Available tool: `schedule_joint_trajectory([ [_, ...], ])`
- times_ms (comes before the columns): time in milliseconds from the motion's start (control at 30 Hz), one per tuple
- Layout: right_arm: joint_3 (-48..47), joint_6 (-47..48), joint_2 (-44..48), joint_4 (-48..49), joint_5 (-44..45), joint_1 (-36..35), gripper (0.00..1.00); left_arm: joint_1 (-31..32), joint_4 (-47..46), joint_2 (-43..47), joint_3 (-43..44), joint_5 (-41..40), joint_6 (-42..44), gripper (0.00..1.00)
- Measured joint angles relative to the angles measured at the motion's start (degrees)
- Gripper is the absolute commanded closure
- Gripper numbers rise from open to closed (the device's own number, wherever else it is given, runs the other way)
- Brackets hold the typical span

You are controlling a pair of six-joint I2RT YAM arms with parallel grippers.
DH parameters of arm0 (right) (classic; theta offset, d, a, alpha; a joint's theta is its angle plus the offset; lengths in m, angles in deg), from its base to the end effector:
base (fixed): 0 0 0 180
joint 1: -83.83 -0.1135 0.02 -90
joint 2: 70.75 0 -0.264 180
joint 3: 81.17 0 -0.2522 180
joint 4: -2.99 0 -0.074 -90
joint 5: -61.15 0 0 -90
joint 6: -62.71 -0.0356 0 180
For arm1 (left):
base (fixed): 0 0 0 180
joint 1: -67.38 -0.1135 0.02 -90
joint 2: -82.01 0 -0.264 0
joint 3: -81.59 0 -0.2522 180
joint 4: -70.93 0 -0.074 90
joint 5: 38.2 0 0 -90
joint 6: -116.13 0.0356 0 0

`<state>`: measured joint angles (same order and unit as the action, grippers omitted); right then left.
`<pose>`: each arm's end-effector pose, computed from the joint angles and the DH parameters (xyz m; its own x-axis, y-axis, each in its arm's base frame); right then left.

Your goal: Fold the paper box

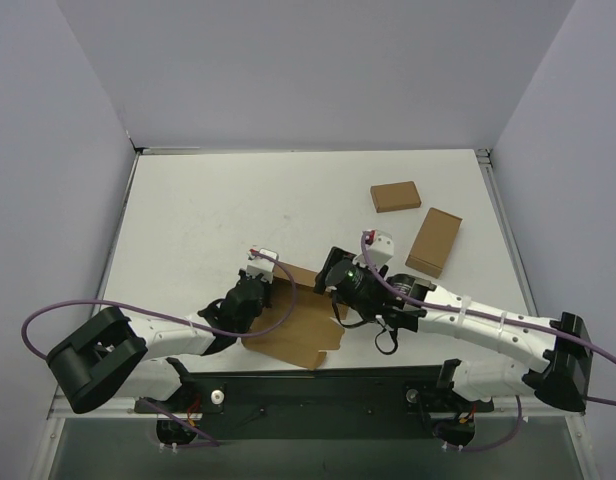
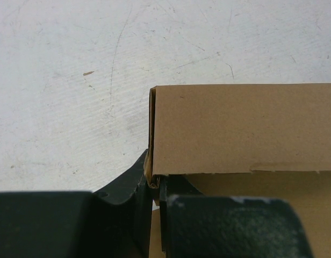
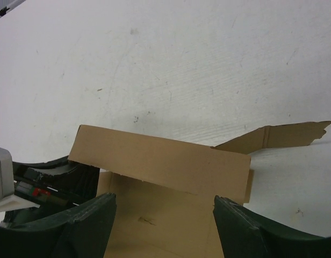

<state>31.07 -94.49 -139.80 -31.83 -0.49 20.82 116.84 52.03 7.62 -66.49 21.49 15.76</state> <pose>0.1344 0.2265 0.2923 -0.6660 0.4799 -0.5711 0.0102 0.7714 0.6363 0.1638 -0.1639 0.1556 -0.3196 0.1346 -0.9379 0.3028 0.9525 0.0335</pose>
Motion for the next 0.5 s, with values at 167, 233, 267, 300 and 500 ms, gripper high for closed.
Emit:
schedule_joint_trajectory([
  [167,-1.05,2.01,-3.19,-0.59,1.6,1.31,0.26,0.02,-0.02,0.0,0.0,-0.22,0.0,1.0],
  [233,-0.31,2.73,-3.39,0.72,0.79,3.28,0.26,0.02,-0.02,0.0,0.0,-0.33,0.02,1.0],
  [267,0.39,2.89,-3.32,1.62,0.42,4.33,0.26,0.02,-0.02,0.0,0.0,-0.33,0.02,1.0],
  [300,1.38,2.97,-3.28,2.89,-0.31,5.29,0.26,0.02,0.0,0.0,0.0,-0.35,0.0,1.0],
  [500,7.56,2.86,-3.23,8.09,-5.6,8.72,0.26,0.02,-0.02,0.0,0.0,-0.35,0.02,1.0],
])
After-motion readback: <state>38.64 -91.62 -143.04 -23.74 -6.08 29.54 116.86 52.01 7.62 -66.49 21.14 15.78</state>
